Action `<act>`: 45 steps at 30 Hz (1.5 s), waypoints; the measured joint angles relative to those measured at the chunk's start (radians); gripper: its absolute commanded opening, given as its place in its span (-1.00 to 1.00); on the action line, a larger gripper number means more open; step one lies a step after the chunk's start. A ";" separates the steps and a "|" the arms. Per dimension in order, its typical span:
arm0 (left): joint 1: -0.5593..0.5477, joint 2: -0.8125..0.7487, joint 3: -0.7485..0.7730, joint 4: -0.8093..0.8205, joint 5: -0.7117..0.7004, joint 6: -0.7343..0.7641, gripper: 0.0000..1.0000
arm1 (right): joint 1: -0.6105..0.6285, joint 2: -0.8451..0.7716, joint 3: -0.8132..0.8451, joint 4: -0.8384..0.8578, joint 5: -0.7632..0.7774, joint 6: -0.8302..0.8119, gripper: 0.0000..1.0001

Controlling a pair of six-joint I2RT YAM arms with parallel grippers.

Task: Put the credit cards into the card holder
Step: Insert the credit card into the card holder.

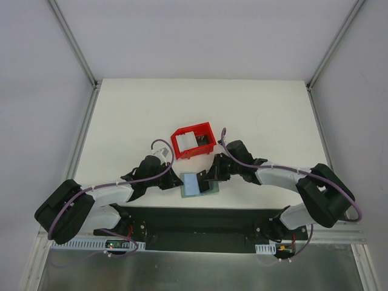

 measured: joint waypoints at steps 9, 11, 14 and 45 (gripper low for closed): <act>0.000 0.016 -0.002 0.008 0.000 -0.013 -1.00 | 0.000 0.076 -0.034 0.129 0.023 0.043 -0.99; 0.000 0.016 -0.002 0.010 0.000 -0.014 -1.00 | 0.000 0.075 -0.042 0.143 0.027 0.048 -0.99; 0.000 0.020 -0.002 0.013 0.000 -0.014 -1.00 | -0.002 0.075 -0.055 0.160 0.033 0.051 -0.99; 0.000 0.045 -0.003 0.027 0.001 -0.020 -1.00 | 0.003 0.116 -0.103 0.283 0.024 0.113 -0.99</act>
